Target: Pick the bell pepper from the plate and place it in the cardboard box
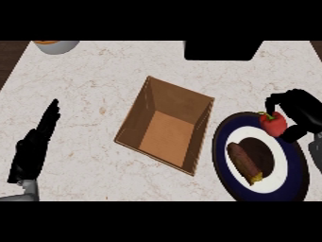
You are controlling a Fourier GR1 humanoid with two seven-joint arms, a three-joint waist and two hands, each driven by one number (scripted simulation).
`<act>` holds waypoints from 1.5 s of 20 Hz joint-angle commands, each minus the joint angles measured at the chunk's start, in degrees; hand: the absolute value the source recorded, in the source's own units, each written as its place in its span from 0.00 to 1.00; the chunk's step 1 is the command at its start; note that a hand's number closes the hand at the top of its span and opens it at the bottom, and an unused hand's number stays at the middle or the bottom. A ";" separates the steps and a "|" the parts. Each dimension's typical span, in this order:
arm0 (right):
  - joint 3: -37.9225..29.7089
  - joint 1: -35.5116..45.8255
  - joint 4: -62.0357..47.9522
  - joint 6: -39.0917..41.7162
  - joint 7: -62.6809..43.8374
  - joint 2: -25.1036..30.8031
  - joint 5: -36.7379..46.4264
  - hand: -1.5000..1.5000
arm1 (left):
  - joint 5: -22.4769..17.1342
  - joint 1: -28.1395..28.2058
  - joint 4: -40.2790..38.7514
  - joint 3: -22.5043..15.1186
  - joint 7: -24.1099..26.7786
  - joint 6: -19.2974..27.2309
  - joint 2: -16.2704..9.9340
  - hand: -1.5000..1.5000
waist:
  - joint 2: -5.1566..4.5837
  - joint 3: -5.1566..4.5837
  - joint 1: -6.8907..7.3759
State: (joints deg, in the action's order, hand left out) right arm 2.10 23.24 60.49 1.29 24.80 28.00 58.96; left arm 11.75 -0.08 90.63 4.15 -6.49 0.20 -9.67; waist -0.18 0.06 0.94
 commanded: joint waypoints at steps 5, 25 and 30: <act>-7.05 4.00 2.48 10.82 12.61 0.84 -15.11 1.00 | 0.99 2.38 0.31 -0.08 1.29 0.82 0.60 0.50 | 0.34 -0.04 -0.73; -0.83 12.92 33.87 30.87 -21.47 -18.11 -30.98 1.00 | 1.33 2.27 1.43 0.07 0.68 -0.34 0.39 0.50 | 0.36 -0.09 -0.52; 4.11 16.73 28.69 27.92 -25.28 -22.96 -26.10 1.00 | 0.91 0.39 -0.13 0.38 0.65 -0.52 0.96 0.50 | 0.18 -0.07 -0.43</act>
State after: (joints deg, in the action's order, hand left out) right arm 2.98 36.98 92.38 30.95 2.97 8.45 29.89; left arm 12.37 0.44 89.05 5.65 -4.36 -0.09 -9.58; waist 0.10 -0.04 0.30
